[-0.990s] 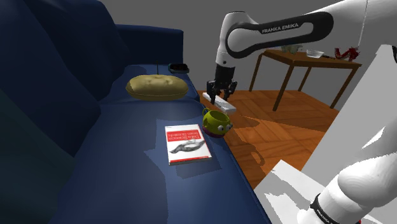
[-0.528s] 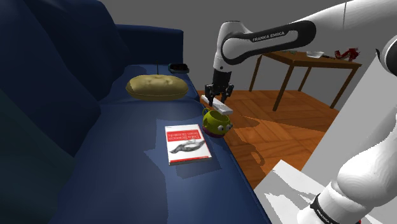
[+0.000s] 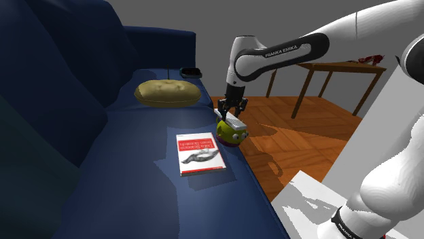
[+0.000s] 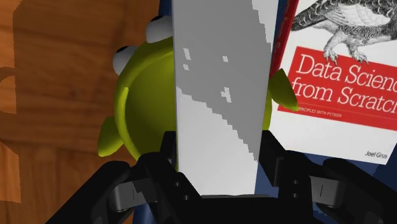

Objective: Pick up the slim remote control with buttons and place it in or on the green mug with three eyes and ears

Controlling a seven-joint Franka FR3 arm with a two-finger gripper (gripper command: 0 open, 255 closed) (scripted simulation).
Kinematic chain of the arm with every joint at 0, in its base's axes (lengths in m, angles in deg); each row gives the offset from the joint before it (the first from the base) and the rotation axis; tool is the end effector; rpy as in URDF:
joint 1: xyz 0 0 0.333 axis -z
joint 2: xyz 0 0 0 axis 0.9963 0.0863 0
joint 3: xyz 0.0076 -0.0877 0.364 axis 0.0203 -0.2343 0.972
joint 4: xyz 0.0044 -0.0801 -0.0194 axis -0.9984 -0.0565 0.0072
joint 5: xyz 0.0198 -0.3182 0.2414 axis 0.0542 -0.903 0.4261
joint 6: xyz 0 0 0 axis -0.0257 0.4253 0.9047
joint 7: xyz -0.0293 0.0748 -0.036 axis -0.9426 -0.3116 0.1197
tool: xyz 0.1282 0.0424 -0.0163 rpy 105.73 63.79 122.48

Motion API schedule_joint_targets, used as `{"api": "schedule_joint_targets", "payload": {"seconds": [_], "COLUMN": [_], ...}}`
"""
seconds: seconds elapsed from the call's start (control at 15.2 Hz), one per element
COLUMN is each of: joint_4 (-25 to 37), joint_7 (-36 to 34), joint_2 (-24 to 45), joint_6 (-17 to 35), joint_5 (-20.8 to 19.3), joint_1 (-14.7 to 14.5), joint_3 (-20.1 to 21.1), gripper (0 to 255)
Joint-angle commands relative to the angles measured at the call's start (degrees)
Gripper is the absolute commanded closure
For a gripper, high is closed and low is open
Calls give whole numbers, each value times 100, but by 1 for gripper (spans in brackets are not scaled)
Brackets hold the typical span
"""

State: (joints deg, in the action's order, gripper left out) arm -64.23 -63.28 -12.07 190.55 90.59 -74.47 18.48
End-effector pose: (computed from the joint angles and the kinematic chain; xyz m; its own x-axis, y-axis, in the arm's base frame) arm 0.5632 0.0611 0.4660 0.9548 -0.2972 -0.0093 -0.2973 -0.9545 -0.0222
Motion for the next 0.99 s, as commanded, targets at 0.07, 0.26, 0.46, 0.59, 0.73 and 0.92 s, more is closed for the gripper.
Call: {"api": "schedule_joint_targets", "payload": {"seconds": [0.07,0.26,0.46,0.59,0.73,0.92], "joint_4": [-83,-83,-83,-87,-85,42], "joint_7": [-9,-9,-9,-7,-7,5], "joint_2": [31,31,31,33,38,-31], "joint_6": [119,119,119,124,127,-67], "joint_5": [-10,-10,-10,-11,-12,8], "joint_1": [-4,-3,-2,-1,0,3], "joint_3": [3,4,5,4,3,1], "gripper": [255,255,255,0,0,0]}}
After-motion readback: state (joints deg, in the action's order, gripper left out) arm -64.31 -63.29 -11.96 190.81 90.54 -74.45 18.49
